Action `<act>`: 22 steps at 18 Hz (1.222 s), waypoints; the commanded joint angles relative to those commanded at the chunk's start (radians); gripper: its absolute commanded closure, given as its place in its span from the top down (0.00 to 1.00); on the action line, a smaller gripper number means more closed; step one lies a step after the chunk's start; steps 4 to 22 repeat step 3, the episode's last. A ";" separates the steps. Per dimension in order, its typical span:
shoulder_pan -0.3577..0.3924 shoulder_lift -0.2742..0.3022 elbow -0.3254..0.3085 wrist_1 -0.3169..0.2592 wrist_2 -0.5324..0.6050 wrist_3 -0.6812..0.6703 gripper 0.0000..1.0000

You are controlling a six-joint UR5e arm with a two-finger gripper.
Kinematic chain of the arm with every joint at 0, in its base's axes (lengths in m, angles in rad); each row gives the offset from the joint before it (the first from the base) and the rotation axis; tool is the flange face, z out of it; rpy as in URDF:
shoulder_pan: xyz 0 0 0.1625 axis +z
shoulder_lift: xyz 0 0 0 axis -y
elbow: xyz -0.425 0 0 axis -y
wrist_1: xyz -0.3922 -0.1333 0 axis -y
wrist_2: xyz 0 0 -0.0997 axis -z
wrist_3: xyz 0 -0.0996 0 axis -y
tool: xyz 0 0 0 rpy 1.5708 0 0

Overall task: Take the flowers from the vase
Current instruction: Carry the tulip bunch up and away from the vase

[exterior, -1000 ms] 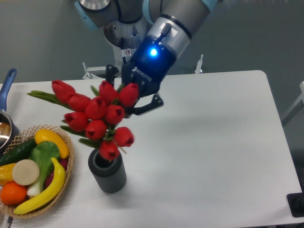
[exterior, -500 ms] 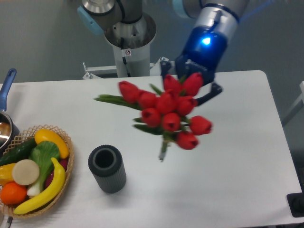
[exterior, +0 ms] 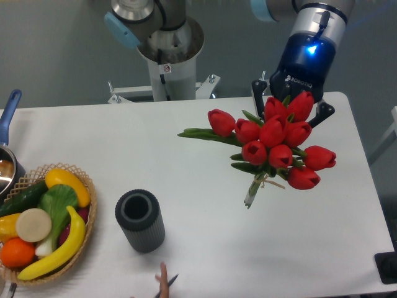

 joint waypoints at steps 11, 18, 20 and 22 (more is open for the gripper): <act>0.006 0.002 -0.012 0.002 -0.002 0.002 0.25; 0.006 0.002 -0.012 0.002 -0.002 0.002 0.25; 0.006 0.002 -0.012 0.002 -0.002 0.002 0.25; 0.006 0.002 -0.012 0.002 -0.002 0.002 0.25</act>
